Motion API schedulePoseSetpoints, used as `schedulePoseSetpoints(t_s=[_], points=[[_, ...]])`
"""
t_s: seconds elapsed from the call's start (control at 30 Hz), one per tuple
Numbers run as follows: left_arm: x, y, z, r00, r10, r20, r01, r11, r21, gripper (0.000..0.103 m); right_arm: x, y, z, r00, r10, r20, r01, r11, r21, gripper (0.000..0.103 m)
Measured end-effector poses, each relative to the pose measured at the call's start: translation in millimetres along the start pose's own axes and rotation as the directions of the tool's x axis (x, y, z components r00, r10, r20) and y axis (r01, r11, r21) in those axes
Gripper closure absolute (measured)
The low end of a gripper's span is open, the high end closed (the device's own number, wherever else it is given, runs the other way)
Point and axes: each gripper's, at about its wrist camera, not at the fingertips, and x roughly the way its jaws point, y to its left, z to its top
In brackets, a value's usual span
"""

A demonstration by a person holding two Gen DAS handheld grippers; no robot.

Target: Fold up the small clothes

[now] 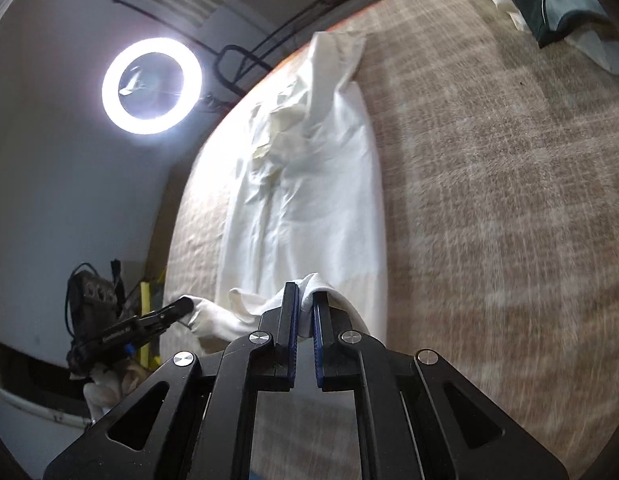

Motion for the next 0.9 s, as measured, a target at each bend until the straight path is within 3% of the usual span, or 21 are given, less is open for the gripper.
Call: schedulePoseSetpoints(t_s=[0.17,0.27,0.33,0.37,0.53,0.7,0.9], points=[[7,1,12,1.000,0.010,0.012,-0.010,1.000,-0.008,0.100,9,-9,10,1.000,-0.002,-0.011,0.003,1.000,0.031,0.098],[9,2,18,0.999,0.033,0.022,-0.033,0.999,-0.009,0.100,10,-6,15,0.999,-0.032,-0.013,0.032,0.999,-0.016,0.095],[6,3,23,0.998,0.052,0.033,-0.052,0.999,0.001,0.079,4,-1,18,0.996,-0.088,-0.013,0.087,0.994,-0.068,0.094],[0,4,24,0.996,0.059,0.061,-0.059,0.998,0.002,0.075,1,1,17,0.996,-0.094,-0.005,0.093,0.992,-0.081,0.094],[-28,-5,14,0.987,0.072,0.141,-0.088,0.990,0.112,0.072,-26,11,8,0.999,-0.036,0.007,0.037,0.986,-0.161,0.094],[-18,-19,-15,0.997,0.065,0.045,-0.074,0.964,0.257,0.072,-18,27,-9,0.997,0.006,-0.083,-0.027,0.965,-0.261,0.094],[20,-23,-23,0.991,0.127,-0.034,-0.112,0.952,0.286,0.072,25,43,-21,0.971,-0.131,-0.202,0.042,0.918,-0.393,0.094]])
